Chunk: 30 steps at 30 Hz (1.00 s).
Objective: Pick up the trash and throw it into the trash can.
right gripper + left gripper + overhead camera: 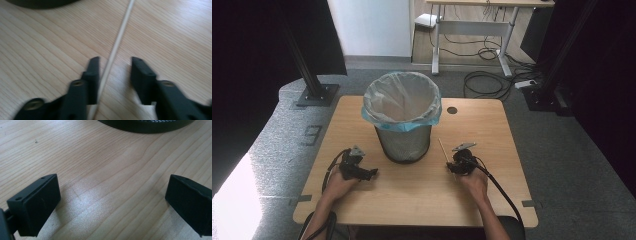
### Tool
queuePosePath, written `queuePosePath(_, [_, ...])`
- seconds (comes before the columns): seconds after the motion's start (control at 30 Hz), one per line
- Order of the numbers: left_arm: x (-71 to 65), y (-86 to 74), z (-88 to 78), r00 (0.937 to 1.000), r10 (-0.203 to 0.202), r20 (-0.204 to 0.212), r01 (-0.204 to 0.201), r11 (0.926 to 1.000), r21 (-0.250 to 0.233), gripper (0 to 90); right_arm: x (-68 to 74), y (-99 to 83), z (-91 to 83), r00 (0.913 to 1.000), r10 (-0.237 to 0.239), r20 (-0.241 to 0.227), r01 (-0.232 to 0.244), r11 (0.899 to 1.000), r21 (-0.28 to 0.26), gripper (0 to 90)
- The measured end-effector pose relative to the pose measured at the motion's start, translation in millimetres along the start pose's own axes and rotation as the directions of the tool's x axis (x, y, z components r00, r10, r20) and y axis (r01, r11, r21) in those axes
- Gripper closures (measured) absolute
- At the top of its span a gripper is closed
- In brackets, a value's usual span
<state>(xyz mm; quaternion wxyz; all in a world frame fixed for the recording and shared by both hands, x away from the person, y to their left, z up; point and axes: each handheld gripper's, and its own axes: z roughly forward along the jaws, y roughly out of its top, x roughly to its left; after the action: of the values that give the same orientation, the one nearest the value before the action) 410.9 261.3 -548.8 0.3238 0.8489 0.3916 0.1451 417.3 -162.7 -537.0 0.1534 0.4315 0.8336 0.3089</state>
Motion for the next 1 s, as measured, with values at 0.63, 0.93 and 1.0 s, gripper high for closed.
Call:
queuePosePath(0.63, [0.0,0.0,-0.2,1.0,0.001,0.0,-0.001,1.0,0.002,0.0,-20.3,1.7,-18.9,0.9981,0.061,-0.011,-0.061,0.997,0.044,84.2])
queuePosePath(0.93, [-0.2,0.0,0.0,1.0,-0.001,0.0,0.001,1.0,0.0,0.0,-31.6,17.8,-50.2,0.9966,0.073,-0.038,-0.072,0.997,0.017,84.2])
queuePosePath(1.0, [-0.2,0.0,0.0,1.0,0.0,-0.001,0.0,1.0,0.0,0.0,-34.1,22.4,-57.3,0.9946,0.082,-0.064,-0.081,0.997,0.019,84.1])
